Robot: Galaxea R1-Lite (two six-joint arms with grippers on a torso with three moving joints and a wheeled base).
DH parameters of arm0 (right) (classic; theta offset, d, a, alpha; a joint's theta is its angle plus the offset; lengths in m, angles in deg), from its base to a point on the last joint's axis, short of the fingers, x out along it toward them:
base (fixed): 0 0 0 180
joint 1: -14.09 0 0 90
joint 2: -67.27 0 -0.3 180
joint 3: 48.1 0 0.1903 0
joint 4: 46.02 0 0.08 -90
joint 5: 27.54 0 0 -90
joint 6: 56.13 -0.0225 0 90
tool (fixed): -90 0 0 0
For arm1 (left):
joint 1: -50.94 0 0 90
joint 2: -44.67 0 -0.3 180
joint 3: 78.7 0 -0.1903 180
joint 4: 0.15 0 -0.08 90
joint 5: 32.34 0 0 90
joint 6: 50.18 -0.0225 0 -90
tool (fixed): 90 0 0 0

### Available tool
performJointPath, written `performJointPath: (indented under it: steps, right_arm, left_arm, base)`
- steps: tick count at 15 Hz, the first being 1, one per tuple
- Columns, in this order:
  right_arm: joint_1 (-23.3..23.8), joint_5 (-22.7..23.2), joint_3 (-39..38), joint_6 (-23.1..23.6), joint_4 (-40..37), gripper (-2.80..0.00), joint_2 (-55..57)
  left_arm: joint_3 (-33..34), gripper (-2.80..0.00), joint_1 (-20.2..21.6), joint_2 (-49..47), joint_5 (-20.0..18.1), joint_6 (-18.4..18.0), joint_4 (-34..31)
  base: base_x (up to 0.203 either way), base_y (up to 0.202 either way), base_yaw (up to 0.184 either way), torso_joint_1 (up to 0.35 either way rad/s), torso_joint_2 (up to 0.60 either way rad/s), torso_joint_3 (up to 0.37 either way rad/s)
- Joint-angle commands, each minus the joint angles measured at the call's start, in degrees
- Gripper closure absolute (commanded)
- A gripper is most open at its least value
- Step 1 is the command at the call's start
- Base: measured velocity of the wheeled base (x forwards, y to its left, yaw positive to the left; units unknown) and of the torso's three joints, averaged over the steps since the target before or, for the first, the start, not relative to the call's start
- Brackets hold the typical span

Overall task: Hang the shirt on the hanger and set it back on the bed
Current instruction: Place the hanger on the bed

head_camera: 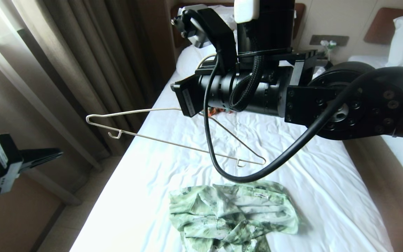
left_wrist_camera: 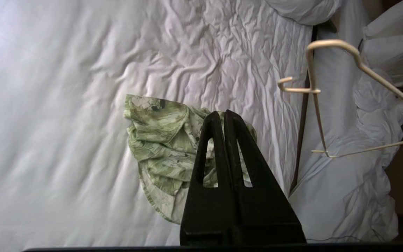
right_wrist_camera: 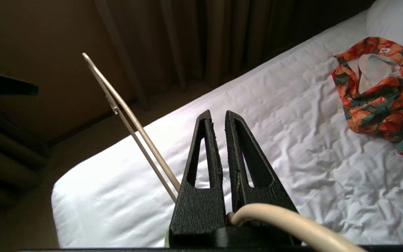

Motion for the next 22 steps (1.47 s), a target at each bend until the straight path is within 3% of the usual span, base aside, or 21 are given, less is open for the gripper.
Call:
performJointPath:
  steps: [1,5,7,9,14,16,19,20,22]
  right_arm:
    - [0.5,0.0,0.0,-0.7,0.4,0.0,0.6]
    - [3.2,-2.6,-5.1,-1.5,-1.6,0.0,1.0]
    - [5.6,-3.8,-8.9,-1.7,-9.3,0.0,1.9]
    - [8.2,-4.9,-13.9,-3.7,-11.3,0.0,2.8]
    - [10.5,-5.3,-26.7,-7.3,-6.6,0.0,4.6]
    - [11.6,-6.1,-29.0,-8.7,0.6,0.0,8.3]
    - [12.4,-6.0,-29.2,-9.6,2.6,0.0,12.9]
    - [12.3,-6.0,-28.6,-9.5,2.7,-2.8,14.5]
    - [12.3,-6.3,-27.1,-9.5,2.7,-2.8,17.2]
  left_arm:
    - [2.2,0.0,0.4,5.8,-0.2,0.3,-0.2]
    - [5.2,0.0,0.2,14.9,-0.5,0.4,-4.4]
    - [6.0,0.0,-0.8,17.5,-2.0,0.5,-8.3]
    - [6.8,0.0,-0.8,18.5,-2.5,0.5,-9.3]
    - [9.6,0.0,-0.9,21.9,-2.5,0.7,-9.3]
    - [10.0,0.0,-0.9,23.8,-2.3,0.8,-9.7]
    - [9.5,0.0,-0.9,25.4,-2.0,0.8,-11.2]
    - [9.5,0.0,-0.9,25.9,-2.1,0.8,-11.4]
    - [9.7,0.0,-0.9,26.7,-2.4,0.8,-12.4]
  base:
    - [0.0,0.0,0.0,0.0,0.0,0.0]
    - [0.0,0.0,0.0,0.0,0.0,0.0]
    - [0.0,0.0,0.0,0.0,0.0,0.0]
    - [0.0,0.0,0.0,0.0,0.0,0.0]
    - [0.0,0.0,0.0,0.0,0.0,0.0]
    - [0.0,0.0,0.0,0.0,0.0,0.0]
    - [0.0,0.0,0.0,0.0,0.0,0.0]
    - [0.0,0.0,0.0,0.0,0.0,0.0]
    - [0.0,0.0,0.0,0.0,0.0,0.0]
